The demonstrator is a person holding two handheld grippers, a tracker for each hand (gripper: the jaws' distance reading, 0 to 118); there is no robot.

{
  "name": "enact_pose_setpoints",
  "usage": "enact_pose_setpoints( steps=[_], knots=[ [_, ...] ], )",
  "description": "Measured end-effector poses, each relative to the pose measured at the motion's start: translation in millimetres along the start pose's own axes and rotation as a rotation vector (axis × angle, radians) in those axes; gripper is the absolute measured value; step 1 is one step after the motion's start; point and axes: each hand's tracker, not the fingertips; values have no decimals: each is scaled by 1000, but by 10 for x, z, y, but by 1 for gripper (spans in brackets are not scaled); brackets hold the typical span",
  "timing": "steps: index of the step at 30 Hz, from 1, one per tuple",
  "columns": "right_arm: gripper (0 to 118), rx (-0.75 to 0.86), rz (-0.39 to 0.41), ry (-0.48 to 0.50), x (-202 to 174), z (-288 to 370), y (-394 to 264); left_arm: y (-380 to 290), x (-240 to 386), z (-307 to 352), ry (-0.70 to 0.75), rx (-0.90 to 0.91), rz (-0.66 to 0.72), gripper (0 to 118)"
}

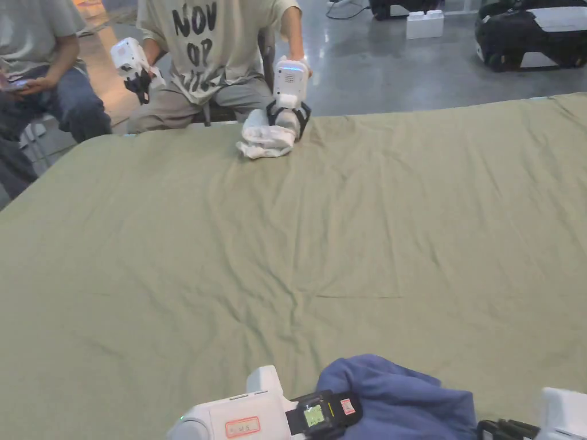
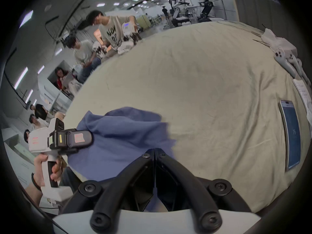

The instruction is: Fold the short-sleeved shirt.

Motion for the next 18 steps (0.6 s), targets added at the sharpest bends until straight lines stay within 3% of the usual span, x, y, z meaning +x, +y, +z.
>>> enact_pose_setpoints(
  steps=[4, 8, 13, 14, 15, 17, 18],
  knots=[
    [0, 30, 27, 3, -16, 171, -116, 556, -537, 1049, 148, 83, -49, 29],
    [0, 29, -1, 28, 40, 195, -205, 1025, -1049, 2085, 339, 132, 10, 29],
    [0, 40, -56, 34, 91, 241, -213, 1318, -1697, 2615, 469, 181, 84, 30],
    [0, 44, -59, 29, 104, 248, -207, 1282, -1715, 2576, 481, 180, 92, 35],
    [0, 46, -56, 18, 109, 255, -189, 1288, -1760, 2549, 471, 182, 88, 52],
    [0, 54, -59, 6, 127, 287, -152, 1274, -1774, 2496, 535, 210, 89, 63],
    [0, 59, -61, 5, 141, 309, -135, 1188, -1409, 2444, 601, 212, 59, 69]
  ],
)
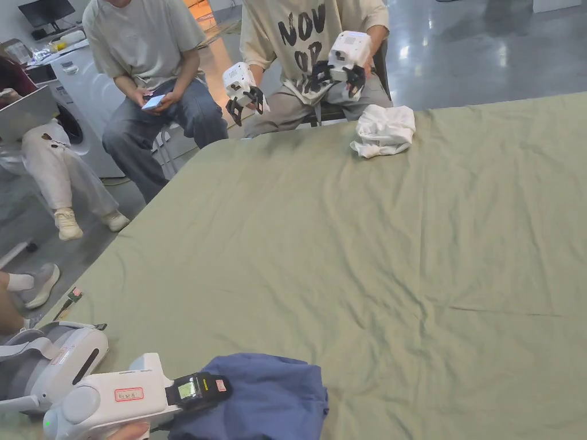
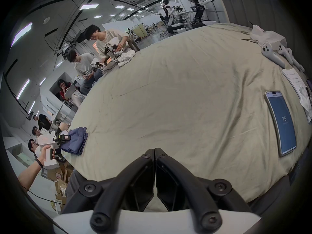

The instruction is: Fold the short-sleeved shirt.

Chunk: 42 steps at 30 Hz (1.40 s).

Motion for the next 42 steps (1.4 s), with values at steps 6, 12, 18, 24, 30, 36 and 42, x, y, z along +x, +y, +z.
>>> enact_pose_setpoints(
  steps=[6, 12, 18, 24, 30, 36, 42],
  knots=[
    [0, 154, 73, -6, -32, 317, 240, 66, 347, 727, 283, 283, -290, 91],
    [0, 393, 206, -32, -259, 772, 462, -717, 1836, 1647, 85, 698, -532, 91],
    [0, 601, 302, -67, -527, 1248, 541, -1468, 2888, 1849, -48, 940, -671, 61],
    [0, 663, 352, -115, -600, 1499, 483, -1900, 3069, 1853, -135, 978, -746, 3],
    [0, 691, 358, -146, -607, 1572, 400, -2027, 3052, 1980, -131, 999, -741, 0],
    [0, 709, 338, -134, -614, 1597, 392, -1941, 2984, 2038, -145, 997, -672, 0],
    [0, 708, 339, -127, -630, 1605, 366, -1925, 2902, 2043, -152, 986, -629, 0]
  ],
)
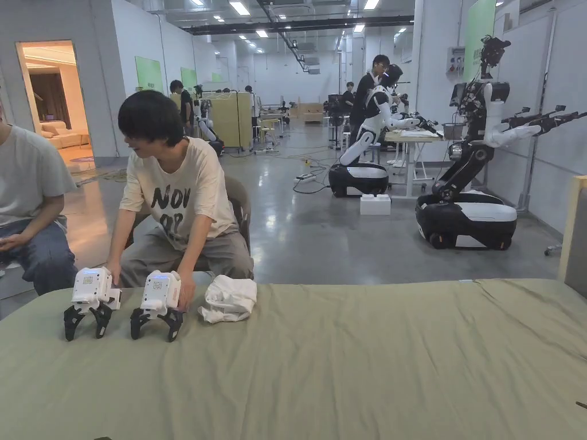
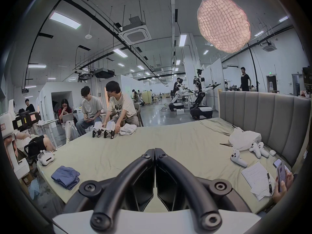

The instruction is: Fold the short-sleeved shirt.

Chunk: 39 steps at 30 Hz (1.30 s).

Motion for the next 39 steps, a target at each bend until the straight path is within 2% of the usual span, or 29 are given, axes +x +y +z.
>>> enact_pose_setpoints(
  steps=[2, 3, 4, 5, 6, 8, 9, 10, 13, 15, 21, 34, 39],
  knots=[
    [1, 6, 1, 3, -16, 8, 6, -9, 9, 14, 5, -1, 5, 3],
    [16, 13, 1, 4, -21, 12, 8, -3, -15, 18, 5, -4, 9, 12],
    [35, 17, 2, 2, -12, 16, 13, 2, -38, 19, 0, -9, 16, 21],
    [56, 17, 3, 7, -9, 19, 26, 5, -66, 23, -20, -14, 29, 34],
    [74, 17, 2, 13, -10, 19, 36, 4, -48, 24, -25, -13, 38, 59],
    [85, 36, 6, 14, -18, 35, 37, 8, -44, 20, -2, -13, 43, 99],
    [89, 43, 5, 17, -21, 43, 44, 9, -45, 14, 13, -12, 41, 113],
    [93, 51, 3, 20, -21, 48, 52, 16, -23, 9, 23, -10, 36, 116],
    [111, 70, -12, -1, -17, 60, 70, 23, -37, 21, 23, 6, 36, 117],
    [118, 70, -19, -6, 15, 45, 80, 23, -24, 17, 20, 4, 37, 117],
    [118, 71, -40, -14, 73, 59, 60, 16, 4, -2, 23, -2, 31, 117],
    [118, 29, -7, -13, 16, 17, 59, 4, 60, -27, 0, -18, 21, 118],
    [118, 31, -21, -3, 15, 8, 75, -13, 52, -38, 8, -29, 29, 118]
  ],
)
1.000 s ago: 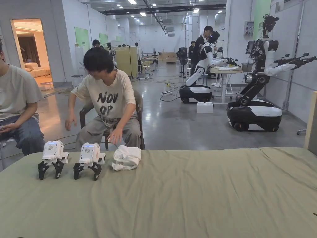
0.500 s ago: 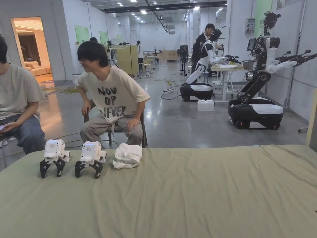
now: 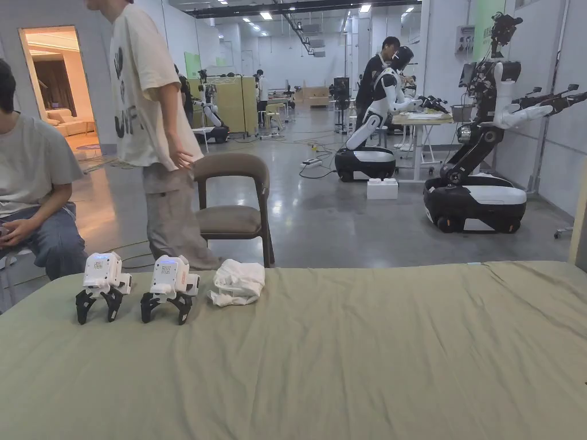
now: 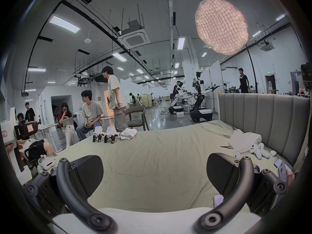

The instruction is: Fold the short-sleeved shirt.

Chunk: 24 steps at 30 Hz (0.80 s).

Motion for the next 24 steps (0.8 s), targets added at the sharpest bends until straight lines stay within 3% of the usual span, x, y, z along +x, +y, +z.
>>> enact_pose_setpoints(
  steps=[9, 14, 19, 22, 24],
  knots=[
    [118, -16, 5, -7, -26, -9, -11, -10, -11, -6, 2, -6, 9, 118],
    [118, -70, -55, 9, -112, -28, 126, -21, -17, -19, 2, -14, 18, 118],
    [117, -220, -97, -178, -379, -8, 298, -26, -15, -20, 2, -20, 32, 118],
    [117, -193, -82, -159, -486, 62, 350, -28, -7, -31, -3, -25, 45, 118],
    [118, -188, -64, -90, -482, 56, 383, -28, 4, -31, -7, -27, 47, 118]
  ],
)
